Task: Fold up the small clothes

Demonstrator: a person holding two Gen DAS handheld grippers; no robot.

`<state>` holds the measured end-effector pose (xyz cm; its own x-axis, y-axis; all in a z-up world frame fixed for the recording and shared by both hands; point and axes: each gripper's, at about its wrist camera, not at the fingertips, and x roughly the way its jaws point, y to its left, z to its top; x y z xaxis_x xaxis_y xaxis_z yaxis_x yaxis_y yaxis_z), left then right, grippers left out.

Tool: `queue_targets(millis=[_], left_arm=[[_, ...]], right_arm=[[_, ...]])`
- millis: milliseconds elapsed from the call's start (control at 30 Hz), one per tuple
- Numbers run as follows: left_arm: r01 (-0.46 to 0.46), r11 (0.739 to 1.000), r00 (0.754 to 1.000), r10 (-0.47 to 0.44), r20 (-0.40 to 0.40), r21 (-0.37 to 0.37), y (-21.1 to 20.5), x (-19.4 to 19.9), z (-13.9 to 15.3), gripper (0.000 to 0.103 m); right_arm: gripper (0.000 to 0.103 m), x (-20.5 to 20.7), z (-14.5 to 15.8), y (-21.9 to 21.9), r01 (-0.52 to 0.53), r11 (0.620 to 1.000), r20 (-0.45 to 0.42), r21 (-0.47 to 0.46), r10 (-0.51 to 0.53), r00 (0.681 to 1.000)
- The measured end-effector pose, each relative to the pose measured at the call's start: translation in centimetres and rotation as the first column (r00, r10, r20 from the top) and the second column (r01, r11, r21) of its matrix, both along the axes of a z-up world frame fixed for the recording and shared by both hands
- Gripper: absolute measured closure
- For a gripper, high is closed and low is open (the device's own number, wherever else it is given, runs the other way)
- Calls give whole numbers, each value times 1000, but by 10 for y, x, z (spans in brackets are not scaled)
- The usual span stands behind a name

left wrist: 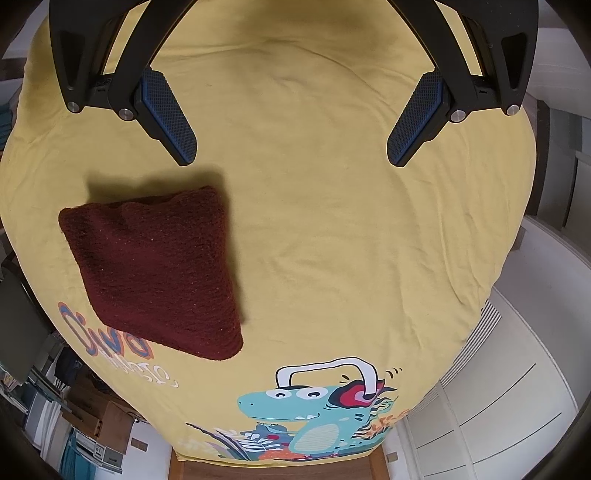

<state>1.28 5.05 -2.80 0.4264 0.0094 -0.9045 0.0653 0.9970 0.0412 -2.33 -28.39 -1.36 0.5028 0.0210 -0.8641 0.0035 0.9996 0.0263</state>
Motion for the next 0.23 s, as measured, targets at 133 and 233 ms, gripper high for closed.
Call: queue_targets(millis=[133,233], left_arm=[[8,1000,1000,-8,5,3,-2,-1,1,1],[11,1000,1000,-11,11,20,-4,-1,3,1]], right_arm=[[0,0,-1,-1,2,1000,-5,0,-2,1000],[0,-1,-2,-1,4,1000,-10,0,-4,1000]])
